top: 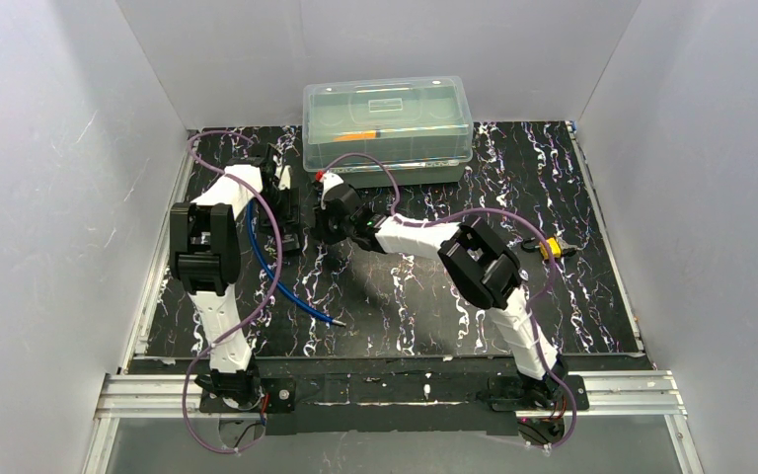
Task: Lock with the key
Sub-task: Place the key at the center of the board.
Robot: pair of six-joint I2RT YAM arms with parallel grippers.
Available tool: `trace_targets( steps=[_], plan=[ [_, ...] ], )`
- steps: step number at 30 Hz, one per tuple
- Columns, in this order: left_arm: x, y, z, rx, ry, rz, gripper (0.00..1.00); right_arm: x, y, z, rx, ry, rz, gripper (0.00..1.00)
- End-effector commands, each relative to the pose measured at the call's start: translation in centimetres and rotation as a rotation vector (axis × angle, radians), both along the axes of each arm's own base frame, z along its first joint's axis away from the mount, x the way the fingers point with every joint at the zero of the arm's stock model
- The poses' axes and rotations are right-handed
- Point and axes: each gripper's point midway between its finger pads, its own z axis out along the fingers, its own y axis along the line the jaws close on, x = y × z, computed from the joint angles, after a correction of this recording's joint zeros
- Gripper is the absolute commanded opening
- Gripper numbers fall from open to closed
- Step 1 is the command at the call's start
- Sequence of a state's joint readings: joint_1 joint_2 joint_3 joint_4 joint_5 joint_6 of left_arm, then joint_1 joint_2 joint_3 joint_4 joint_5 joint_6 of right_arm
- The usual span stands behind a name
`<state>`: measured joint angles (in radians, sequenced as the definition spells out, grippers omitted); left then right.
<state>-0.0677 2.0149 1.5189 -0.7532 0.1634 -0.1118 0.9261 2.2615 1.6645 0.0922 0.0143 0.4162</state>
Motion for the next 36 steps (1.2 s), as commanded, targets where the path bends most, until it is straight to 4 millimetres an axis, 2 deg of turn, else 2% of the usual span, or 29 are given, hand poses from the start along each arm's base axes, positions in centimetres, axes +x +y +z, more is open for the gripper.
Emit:
trace_targets(
  steps=[1,6,11,19,25,27,32,36],
  plan=[
    [1.1,0.1,2.0,0.012,-0.044,-0.013,0.25,0.1,1.4,0.4,0.019,-0.004,-0.036,0.01],
    [1.1,-0.3,2.6,-0.010,-0.044,-0.024,0.40,-0.1,1.6,-0.5,0.008,0.016,-0.044,0.01],
    [1.3,-0.6,3.2,-0.026,-0.044,-0.034,0.54,0.0,0.9,-1.5,-0.022,0.030,-0.088,0.01],
    [0.7,-0.1,1.9,0.000,0.004,-0.042,0.54,0.7,-0.7,-1.6,-0.054,0.031,-0.182,0.01],
    [0.4,0.0,0.8,0.015,0.031,-0.057,0.58,0.6,-0.5,-1.5,-0.048,0.040,-0.174,0.01],
    [0.3,0.0,0.7,0.016,0.034,-0.064,0.65,0.5,-0.4,-1.7,-0.050,0.042,-0.170,0.01],
    [0.6,-0.5,1.6,0.000,0.005,-0.076,0.96,0.3,-0.2,-1.9,-0.045,0.053,-0.159,0.01],
    [1.4,-0.9,4.2,-0.024,-0.066,-0.068,0.98,0.1,0.0,-2.0,-0.039,0.067,-0.151,0.01]
  ],
)
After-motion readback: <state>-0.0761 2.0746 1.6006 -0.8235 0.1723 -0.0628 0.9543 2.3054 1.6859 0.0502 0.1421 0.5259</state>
